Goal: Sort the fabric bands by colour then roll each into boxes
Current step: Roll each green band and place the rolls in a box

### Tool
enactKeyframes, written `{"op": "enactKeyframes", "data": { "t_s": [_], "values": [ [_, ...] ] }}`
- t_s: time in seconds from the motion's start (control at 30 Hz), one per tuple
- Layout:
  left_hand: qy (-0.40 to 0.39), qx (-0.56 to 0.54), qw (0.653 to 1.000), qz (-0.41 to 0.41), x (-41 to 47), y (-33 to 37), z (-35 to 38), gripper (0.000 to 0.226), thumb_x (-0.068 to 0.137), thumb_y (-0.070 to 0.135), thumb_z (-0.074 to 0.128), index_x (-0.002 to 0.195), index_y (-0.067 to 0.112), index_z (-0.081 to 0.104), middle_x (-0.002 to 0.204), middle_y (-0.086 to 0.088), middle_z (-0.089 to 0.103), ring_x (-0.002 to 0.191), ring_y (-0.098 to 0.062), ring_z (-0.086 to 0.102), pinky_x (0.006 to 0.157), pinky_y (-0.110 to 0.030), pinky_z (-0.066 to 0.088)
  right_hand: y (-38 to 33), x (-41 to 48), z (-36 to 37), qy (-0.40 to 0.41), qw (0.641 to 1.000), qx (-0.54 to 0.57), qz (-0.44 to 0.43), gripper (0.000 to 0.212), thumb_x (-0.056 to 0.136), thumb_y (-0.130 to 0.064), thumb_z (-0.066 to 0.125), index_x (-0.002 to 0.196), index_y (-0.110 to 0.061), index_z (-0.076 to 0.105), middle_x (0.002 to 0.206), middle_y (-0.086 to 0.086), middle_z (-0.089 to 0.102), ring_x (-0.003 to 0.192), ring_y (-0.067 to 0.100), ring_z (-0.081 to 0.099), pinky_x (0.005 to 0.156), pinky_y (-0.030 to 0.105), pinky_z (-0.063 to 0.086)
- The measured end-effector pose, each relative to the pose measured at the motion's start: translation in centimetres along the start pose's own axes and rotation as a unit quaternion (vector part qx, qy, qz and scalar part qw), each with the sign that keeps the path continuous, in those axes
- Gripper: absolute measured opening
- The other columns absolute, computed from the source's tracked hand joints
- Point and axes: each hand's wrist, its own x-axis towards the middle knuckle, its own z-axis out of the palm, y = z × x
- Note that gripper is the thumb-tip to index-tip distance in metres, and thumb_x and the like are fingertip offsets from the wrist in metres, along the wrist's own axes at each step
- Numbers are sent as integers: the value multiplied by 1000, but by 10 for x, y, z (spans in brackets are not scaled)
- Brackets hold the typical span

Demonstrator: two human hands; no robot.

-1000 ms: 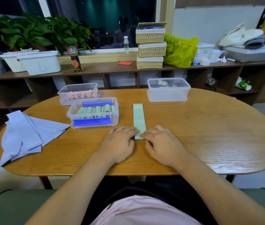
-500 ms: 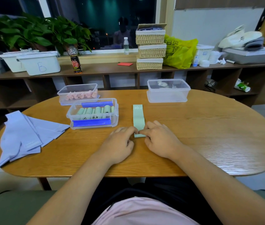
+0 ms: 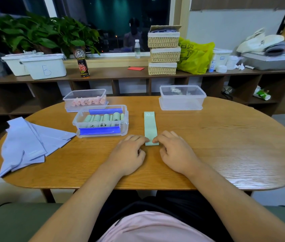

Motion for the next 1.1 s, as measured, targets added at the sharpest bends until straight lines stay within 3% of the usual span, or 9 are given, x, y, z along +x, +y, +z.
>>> {"op": "enactKeyframes", "data": {
  "t_s": [0.3,0.47,0.53,0.67,0.83,1.0,1.1],
  "values": [
    [12,0,1000,-24,0,2,0,61,101,29,48,161,32,38,158,12,46,146,-8,37,123,-37,35,2,1,2,-1,1000,-5,18,43,97,-18,53,137,-31,61,129,-15,59,114,9,49,99,38,49],
    [42,-17,999,2,-4,2,0,58,98,25,53,155,32,44,150,13,50,139,-7,42,115,-33,42,3,4,4,-8,1000,-3,26,46,99,-20,52,142,-32,58,134,-15,59,118,9,48,99,38,48],
    [59,-62,996,-24,3,-2,0,51,100,23,55,150,30,51,143,12,55,133,-7,49,108,-29,45,4,6,5,-5,1000,6,28,43,98,-20,55,139,-33,59,131,-15,61,117,11,51,98,40,50],
    [60,-184,968,-160,42,-14,-11,28,106,31,55,132,31,66,117,13,67,105,-6,63,89,-28,52,5,12,6,2,999,11,33,34,99,-25,59,131,-33,63,122,-16,64,110,10,53,94,40,51],
    [1,-105,975,-194,83,-7,-9,24,101,45,57,104,29,75,101,8,73,93,-15,67,87,-41,60,4,16,6,12,999,0,32,23,101,-31,61,124,-34,66,108,-16,65,100,11,53,87,40,51],
    [31,-62,970,-234,91,3,3,21,96,52,65,98,32,72,95,12,70,91,-15,65,73,-34,53,4,18,5,16,999,5,28,21,102,-29,62,122,-33,67,108,-13,67,101,14,54,88,43,52],
    [44,-91,965,-241,87,-1,5,17,92,50,70,91,33,72,92,14,71,91,-13,66,78,-36,58,3,12,3,19,1000,1,17,19,102,-30,63,119,-33,67,102,-16,64,100,11,51,88,44,51]
  ]
}}
